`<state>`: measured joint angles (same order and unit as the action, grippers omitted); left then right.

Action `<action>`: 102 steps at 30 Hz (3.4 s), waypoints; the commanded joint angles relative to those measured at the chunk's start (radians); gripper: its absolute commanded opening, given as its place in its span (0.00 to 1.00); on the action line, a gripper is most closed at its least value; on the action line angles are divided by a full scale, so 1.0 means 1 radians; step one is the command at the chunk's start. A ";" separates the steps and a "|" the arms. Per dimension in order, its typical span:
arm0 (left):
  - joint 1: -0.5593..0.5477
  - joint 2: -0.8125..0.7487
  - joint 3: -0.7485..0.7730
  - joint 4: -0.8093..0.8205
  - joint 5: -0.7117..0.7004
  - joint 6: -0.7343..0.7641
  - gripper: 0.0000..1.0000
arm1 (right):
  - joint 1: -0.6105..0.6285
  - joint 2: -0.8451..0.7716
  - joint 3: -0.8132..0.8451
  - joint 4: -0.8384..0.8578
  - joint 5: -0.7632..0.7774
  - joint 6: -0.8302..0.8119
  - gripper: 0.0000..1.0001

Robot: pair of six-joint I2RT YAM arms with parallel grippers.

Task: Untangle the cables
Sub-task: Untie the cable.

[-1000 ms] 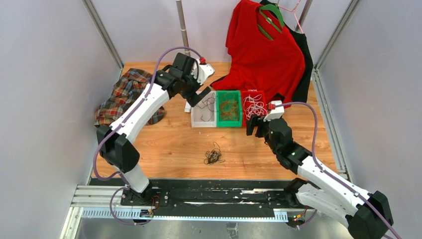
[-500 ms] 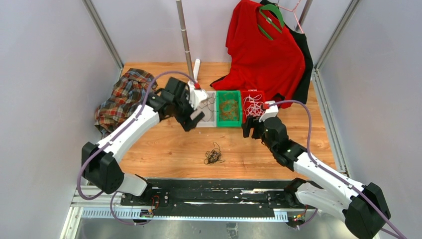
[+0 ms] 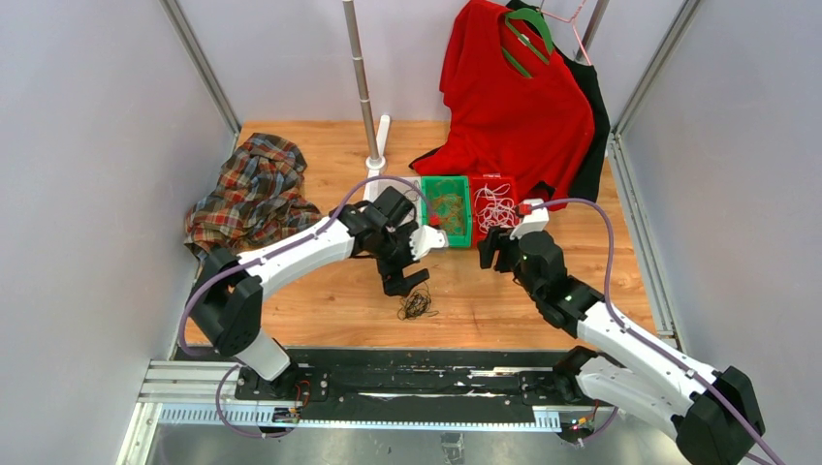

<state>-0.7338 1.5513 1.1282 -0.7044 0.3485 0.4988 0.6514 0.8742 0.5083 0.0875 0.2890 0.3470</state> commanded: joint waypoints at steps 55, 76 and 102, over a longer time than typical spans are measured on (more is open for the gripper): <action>-0.061 -0.158 0.297 -0.265 -0.031 0.023 0.01 | 0.225 0.376 0.011 0.474 -0.439 0.029 0.66; -0.060 -0.152 0.342 -0.261 -0.016 -0.017 0.01 | 0.266 0.499 -0.020 0.814 -0.448 0.199 0.66; 0.082 -0.267 0.342 -0.316 0.198 0.013 0.74 | 0.232 0.211 0.024 0.608 -0.523 0.143 0.00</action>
<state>-0.7094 1.3331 1.4731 -0.9840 0.3981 0.4885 0.9073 1.1545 0.5003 0.7300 -0.1574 0.5011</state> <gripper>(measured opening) 0.708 0.031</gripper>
